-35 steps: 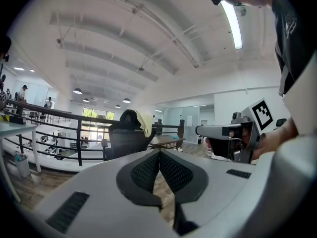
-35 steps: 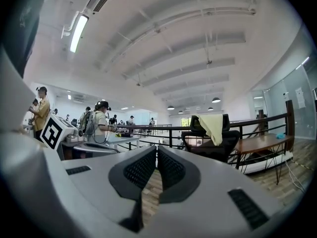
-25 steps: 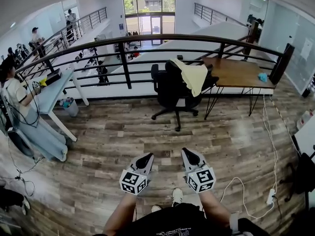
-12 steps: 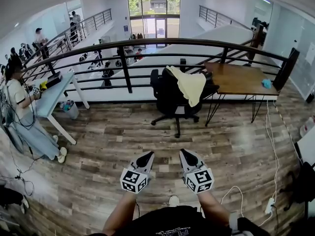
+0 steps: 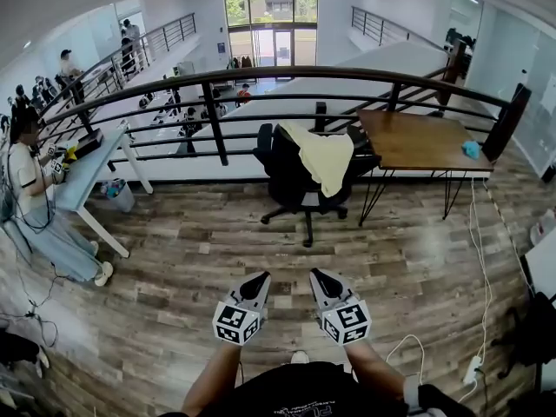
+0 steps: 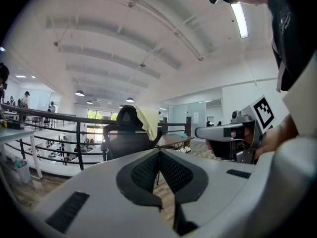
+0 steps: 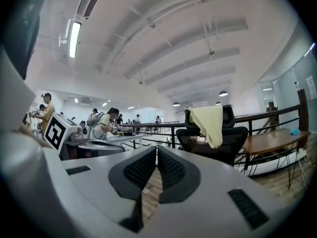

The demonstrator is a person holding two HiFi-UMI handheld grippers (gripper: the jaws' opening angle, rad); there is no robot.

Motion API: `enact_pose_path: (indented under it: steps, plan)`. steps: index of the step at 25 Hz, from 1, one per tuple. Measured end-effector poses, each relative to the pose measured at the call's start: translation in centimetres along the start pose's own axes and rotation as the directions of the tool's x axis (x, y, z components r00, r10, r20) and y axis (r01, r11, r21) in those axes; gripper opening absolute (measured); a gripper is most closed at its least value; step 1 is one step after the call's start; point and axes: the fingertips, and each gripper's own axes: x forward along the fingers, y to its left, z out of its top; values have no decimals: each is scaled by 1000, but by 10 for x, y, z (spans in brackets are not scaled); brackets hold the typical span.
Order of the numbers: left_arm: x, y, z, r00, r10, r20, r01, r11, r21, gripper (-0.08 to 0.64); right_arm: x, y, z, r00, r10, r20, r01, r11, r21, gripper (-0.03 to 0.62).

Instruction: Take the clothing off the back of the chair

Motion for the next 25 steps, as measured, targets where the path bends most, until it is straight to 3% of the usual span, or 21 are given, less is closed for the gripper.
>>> enact_pose_path:
  steps: [6,15,25]
  plan:
    - [18,1,12,999,24,35,-24,1000,-14,14,15,-13,13,998,70,-6,-70,992,-108,21]
    - [35,15,16,998,57,32,-58,998,23,14,35,-44,20,1000,8,9,-8,999,-32,21]
    - [68,52,32,999,25,37,-27,999,42,14,72,-68,33,998,-39,43,39,999,8,21]
